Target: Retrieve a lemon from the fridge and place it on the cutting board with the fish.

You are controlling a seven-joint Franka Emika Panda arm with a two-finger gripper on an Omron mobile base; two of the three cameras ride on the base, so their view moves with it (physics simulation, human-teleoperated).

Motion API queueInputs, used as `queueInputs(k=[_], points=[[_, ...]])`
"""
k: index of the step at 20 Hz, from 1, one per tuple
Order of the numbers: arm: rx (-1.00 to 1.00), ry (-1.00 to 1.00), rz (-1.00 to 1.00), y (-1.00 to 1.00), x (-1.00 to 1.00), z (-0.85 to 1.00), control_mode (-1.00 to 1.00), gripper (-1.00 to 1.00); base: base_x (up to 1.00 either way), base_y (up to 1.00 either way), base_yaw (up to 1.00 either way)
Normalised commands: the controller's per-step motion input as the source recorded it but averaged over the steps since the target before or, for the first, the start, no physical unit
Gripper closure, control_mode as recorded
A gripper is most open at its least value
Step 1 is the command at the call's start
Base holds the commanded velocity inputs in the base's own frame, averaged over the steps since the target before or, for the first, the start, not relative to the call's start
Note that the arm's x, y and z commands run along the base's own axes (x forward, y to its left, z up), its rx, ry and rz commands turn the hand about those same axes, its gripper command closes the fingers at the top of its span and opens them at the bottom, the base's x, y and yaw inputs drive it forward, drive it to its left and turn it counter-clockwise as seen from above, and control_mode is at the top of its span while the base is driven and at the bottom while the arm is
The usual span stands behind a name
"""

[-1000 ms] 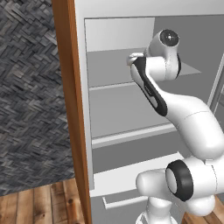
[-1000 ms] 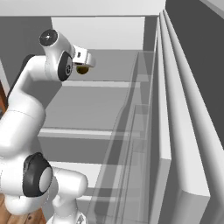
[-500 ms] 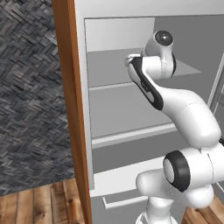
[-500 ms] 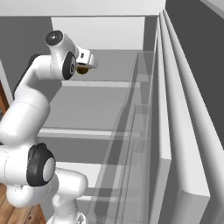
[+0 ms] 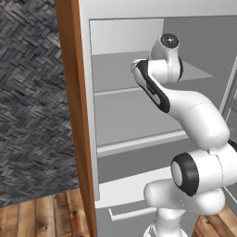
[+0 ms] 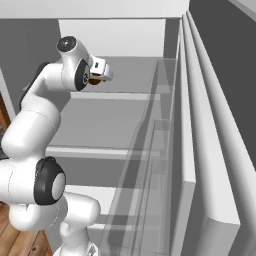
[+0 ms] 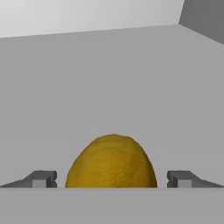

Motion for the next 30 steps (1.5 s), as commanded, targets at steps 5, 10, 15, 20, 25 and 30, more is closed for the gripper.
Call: queueInputs(k=[5, 10, 15, 20, 25, 30], points=[[0.0, 0.02, 0.0, 0.0, 0.05, -0.01, -1.0, -1.0, 0.0, 0.0, 0.0], [0.0, 0.05, 0.0, 0.0, 0.01, -0.06, -1.0, 1.0, 0.0, 0.0, 0.0], [0.01, 0.03, 0.0, 0.0, 0.0, -0.14, -1.0, 1.0, 0.0, 0.0, 0.0], [0.0, -0.04, 0.0, 0.07, 0.0, -0.05, -1.0, 1.0, 0.0, 0.0, 0.0], [-0.02, -0.27, 0.0, 0.07, -0.35, 0.05, -1.0, 1.0, 0.0, 0.0, 0.0], [0.01, -0.04, 0.0, 0.0, -0.85, 0.56, -1.0, 1.0, 0.0, 0.0, 0.0]])
